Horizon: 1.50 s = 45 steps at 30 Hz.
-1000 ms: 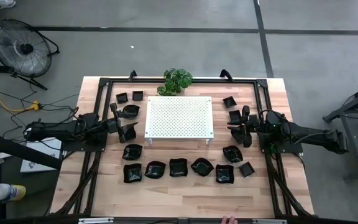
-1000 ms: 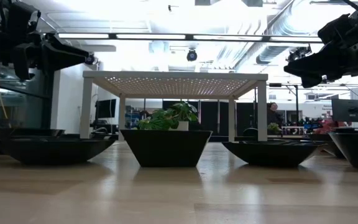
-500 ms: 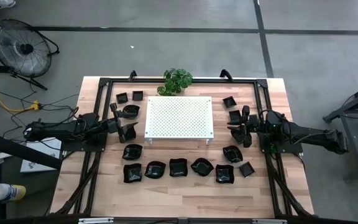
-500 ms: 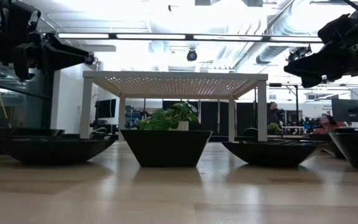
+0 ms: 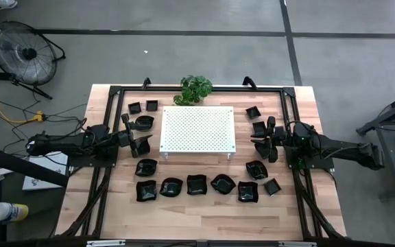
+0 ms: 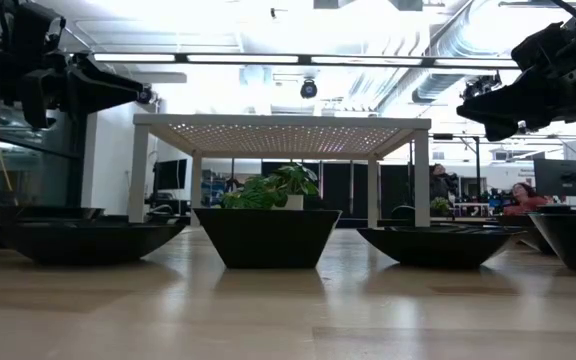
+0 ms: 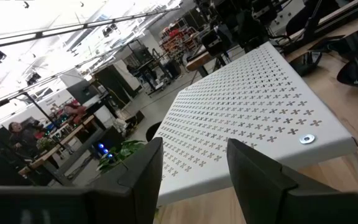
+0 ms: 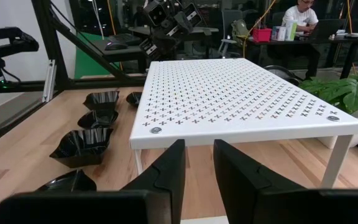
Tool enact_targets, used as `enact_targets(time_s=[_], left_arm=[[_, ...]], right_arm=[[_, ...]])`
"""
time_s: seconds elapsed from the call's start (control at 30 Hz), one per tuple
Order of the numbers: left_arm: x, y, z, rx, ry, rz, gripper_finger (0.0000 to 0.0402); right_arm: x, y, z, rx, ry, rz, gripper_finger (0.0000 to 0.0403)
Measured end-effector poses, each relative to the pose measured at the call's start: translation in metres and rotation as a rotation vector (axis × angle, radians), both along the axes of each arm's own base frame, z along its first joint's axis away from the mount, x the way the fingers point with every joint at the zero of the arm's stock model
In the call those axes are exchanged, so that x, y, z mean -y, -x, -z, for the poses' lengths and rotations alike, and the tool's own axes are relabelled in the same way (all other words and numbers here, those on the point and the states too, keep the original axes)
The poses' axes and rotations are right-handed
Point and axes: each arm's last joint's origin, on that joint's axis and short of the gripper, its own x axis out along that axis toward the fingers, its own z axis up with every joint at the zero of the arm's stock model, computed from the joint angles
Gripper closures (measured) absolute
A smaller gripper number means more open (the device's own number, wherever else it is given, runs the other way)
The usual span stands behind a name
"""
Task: Pick & Place Mini shaped plates
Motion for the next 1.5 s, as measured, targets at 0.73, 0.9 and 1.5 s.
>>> enact_targets(time_s=[0.73,0.9,1.5], left_arm=[[0.000,0.000,0.000,0.000,0.000,0.000,0.0227],[0.000,0.000,0.000,0.000,0.000,0.000,0.0227],[0.000,0.000,0.000,0.000,0.000,0.000,0.0227]], right_arm=[[0.000,-0.001,0.001,-0.021,-0.031,-0.004,0.0324],[0.002,-0.007,-0.013,-0.076,-0.061,0.002,0.0324],[0.065,-0.039,-0.100,-0.458,-0.399,0.391,0.0324]])
